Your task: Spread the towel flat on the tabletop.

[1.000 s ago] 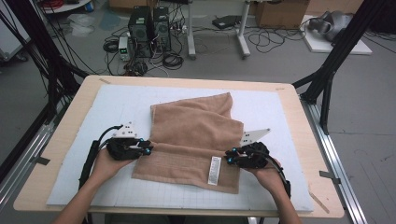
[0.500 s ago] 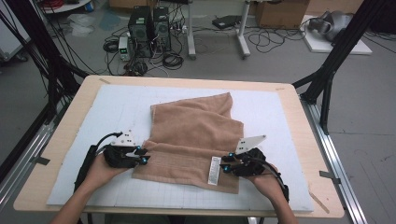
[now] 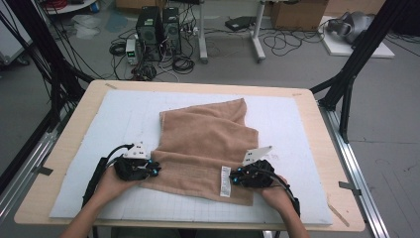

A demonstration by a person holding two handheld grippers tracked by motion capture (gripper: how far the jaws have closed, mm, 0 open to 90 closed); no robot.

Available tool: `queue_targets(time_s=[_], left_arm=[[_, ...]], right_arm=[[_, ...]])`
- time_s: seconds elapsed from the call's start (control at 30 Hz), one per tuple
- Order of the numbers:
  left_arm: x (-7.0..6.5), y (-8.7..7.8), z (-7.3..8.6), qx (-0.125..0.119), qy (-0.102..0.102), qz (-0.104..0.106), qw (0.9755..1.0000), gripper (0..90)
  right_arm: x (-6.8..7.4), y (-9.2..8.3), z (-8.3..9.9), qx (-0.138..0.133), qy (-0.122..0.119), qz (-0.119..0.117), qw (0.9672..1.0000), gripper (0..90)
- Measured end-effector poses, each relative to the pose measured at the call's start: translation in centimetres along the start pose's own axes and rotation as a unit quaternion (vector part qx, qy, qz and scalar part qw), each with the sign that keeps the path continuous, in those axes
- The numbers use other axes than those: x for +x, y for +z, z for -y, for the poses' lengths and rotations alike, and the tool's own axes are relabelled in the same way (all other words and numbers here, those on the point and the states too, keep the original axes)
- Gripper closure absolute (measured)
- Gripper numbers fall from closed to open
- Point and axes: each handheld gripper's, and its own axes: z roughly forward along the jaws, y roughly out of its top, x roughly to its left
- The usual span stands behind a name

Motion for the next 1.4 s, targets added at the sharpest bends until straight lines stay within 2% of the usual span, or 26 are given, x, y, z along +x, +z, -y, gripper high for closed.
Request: queue_targets(time_s=[0.13, 0.27, 0.43, 0.63, 0.83, 1.23, 1.33, 1.37, 1.4], left_arm=[[-0.2, 0.0, 0.0, 0.001, 0.001, -0.002, 1.0000, 85.2], [-0.4, -0.1, -0.1, 0.003, 0.003, -0.005, 1.0000, 85.9], [-0.6, -0.6, 0.1, 0.005, 0.005, 0.006, 1.0000, 86.1], [-1.4, -1.8, 0.1, -0.002, 0.013, 0.002, 0.9999, 86.2], [-2.9, -3.1, 0.4, -0.011, 0.028, 0.008, 0.9995, 86.2], [-4.8, -4.9, 1.4, -0.025, 0.036, 0.038, 0.9983, 85.6], [-4.9, -5.3, 1.3, -0.033, 0.036, 0.042, 0.9979, 81.5], [-4.7, -5.3, 1.2, -0.034, 0.036, 0.043, 0.9979, 79.4], [-4.6, -5.3, 1.1, -0.036, 0.035, 0.041, 0.9979, 76.3]], right_arm=[[-0.2, 0.1, -0.1, -0.001, 0.002, -0.009, 1.0000, 87.0], [-0.1, 0.1, -0.1, 0.001, -0.005, -0.007, 1.0000, 87.7], [0.1, -0.2, -0.2, 0.001, -0.011, -0.013, 0.9999, 87.9], [1.4, -1.2, -0.4, -0.009, -0.024, -0.019, 0.9995, 87.9], [2.6, -2.3, -0.5, -0.018, -0.040, -0.030, 0.9986, 88.0], [4.7, -3.4, -0.4, -0.019, -0.055, -0.051, 0.9970, 87.7], [5.1, -3.8, -0.5, -0.022, -0.064, -0.070, 0.9952, 86.1], [5.1, -4.0, -0.6, -0.031, -0.063, -0.074, 0.9948, 79.7], [5.1, -4.3, -0.7, -0.041, -0.056, -0.072, 0.9950, 77.2]])
